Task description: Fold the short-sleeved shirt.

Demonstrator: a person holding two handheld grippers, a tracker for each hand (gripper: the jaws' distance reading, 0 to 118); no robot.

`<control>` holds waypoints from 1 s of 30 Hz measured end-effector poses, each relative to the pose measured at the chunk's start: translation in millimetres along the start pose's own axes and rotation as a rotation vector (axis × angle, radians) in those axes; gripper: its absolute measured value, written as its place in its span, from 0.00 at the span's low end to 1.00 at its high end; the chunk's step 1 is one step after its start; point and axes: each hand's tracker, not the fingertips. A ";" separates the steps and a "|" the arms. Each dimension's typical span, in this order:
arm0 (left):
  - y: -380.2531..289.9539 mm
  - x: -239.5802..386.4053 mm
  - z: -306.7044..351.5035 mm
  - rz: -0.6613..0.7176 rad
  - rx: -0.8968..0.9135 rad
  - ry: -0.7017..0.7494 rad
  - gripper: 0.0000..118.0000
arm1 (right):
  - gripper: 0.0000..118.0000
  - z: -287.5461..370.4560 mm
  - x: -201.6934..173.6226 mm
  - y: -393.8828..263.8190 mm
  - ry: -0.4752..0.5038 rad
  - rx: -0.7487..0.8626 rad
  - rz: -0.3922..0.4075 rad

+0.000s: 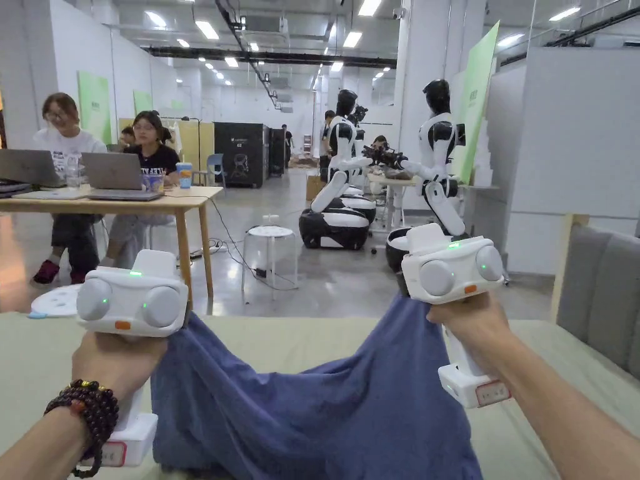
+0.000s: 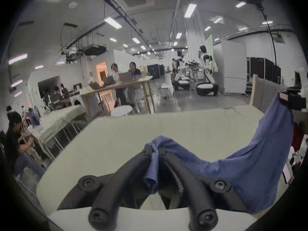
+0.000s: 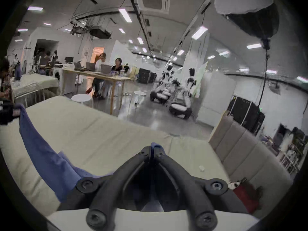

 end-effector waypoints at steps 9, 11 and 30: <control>116.5 -10.0 -31.7 0.020 0.088 0.118 0.02 | 0.02 -16.8 49.3 107.3 -0.279 0.155 0.024; 131.9 -13.9 -33.2 0.016 0.129 0.130 0.02 | 0.02 -12.8 63.1 132.4 -0.291 0.210 -0.023; 113.3 -21.1 -64.8 0.040 0.139 0.170 0.02 | 0.02 -20.5 46.1 129.1 -0.285 0.249 -0.039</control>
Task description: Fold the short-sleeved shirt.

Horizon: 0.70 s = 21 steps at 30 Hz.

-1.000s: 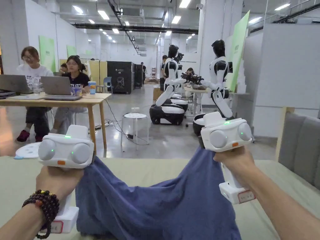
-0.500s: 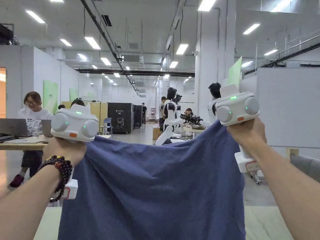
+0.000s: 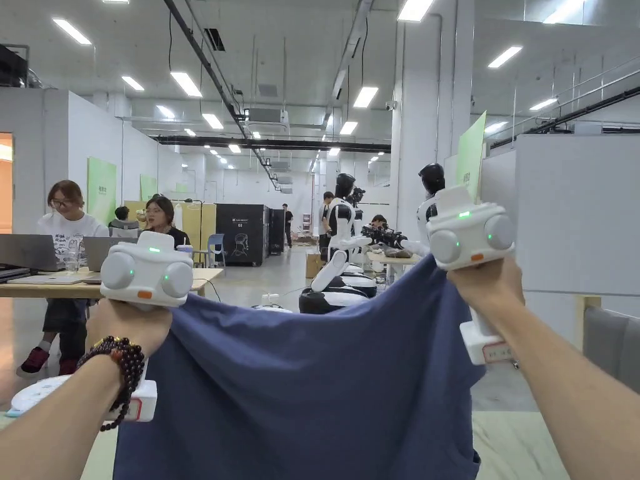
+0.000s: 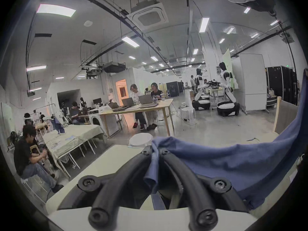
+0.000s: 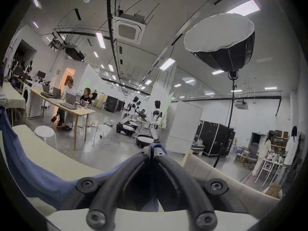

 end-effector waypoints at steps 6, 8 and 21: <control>-64.7 11.1 1.9 -0.010 -0.061 -0.031 0.02 | 0.02 6.1 -22.8 -75.9 0.065 -0.093 0.003; -87.7 11.1 5.3 -0.018 -0.085 -0.036 0.02 | 0.02 11.5 -24.6 -94.3 0.081 -0.114 0.003; -180.1 -28.1 95.2 -0.021 -0.175 -0.076 0.02 | 0.02 156.1 -0.3 -159.6 0.147 -0.103 0.072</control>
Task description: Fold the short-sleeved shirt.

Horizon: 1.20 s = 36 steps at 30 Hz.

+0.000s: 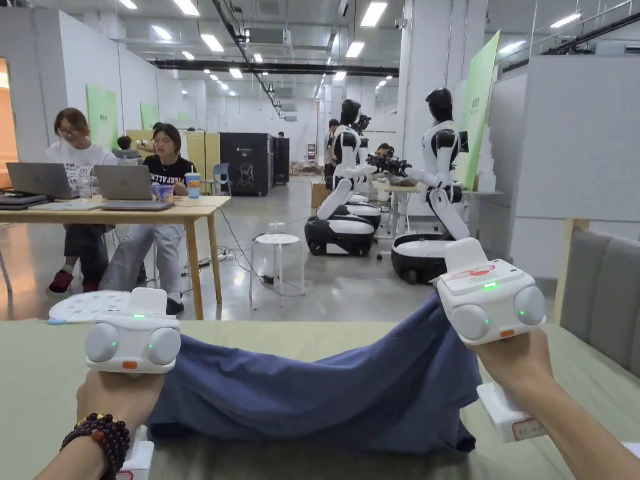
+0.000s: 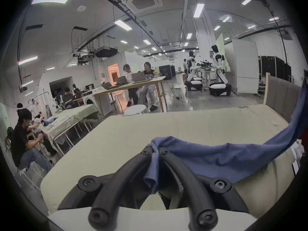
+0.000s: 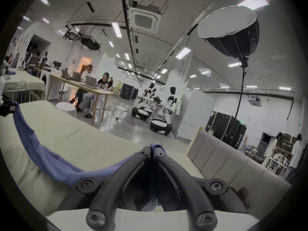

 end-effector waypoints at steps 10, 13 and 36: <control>-131.4 -36.4 91.1 0.007 -0.105 -0.099 0.02 | 0.02 136.1 -9.2 -121.8 0.110 -0.180 -0.039; -172.2 -49.0 117.9 -0.001 -0.127 -0.115 0.02 | 0.02 174.6 -14.9 -158.0 0.138 -0.240 -0.020; -317.4 -97.1 182.4 0.000 -0.273 -0.160 0.02 | 0.02 283.6 -18.1 -272.3 0.117 -0.573 -0.026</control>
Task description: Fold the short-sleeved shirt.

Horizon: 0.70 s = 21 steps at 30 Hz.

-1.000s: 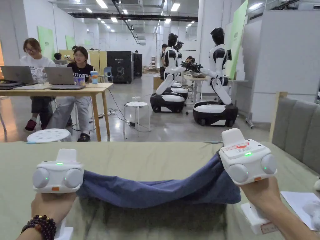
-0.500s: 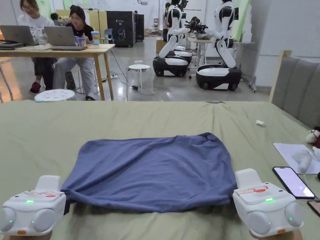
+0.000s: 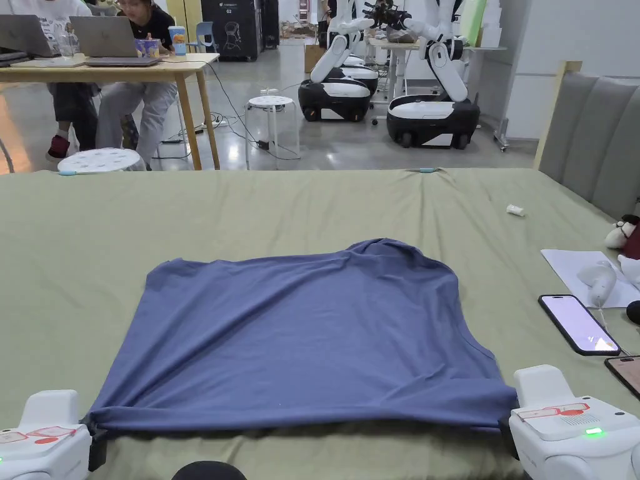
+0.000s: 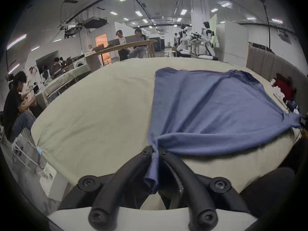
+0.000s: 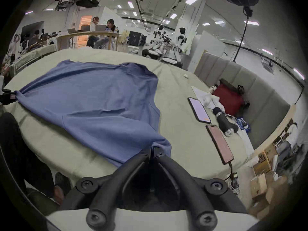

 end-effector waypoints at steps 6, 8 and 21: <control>-1.1 8.1 -0.3 -0.007 0.021 0.021 0.43 | 0.59 -5.0 -8.5 6.4 -0.008 -0.059 0.022; 2.6 5.8 3.3 -0.020 0.018 0.017 0.96 | 0.87 -1.3 -5.2 6.5 -0.001 -0.060 0.003; 66.1 39.6 15.3 -0.028 0.128 0.005 0.04 | 0.02 -20.1 -53.3 68.8 0.040 0.115 -0.025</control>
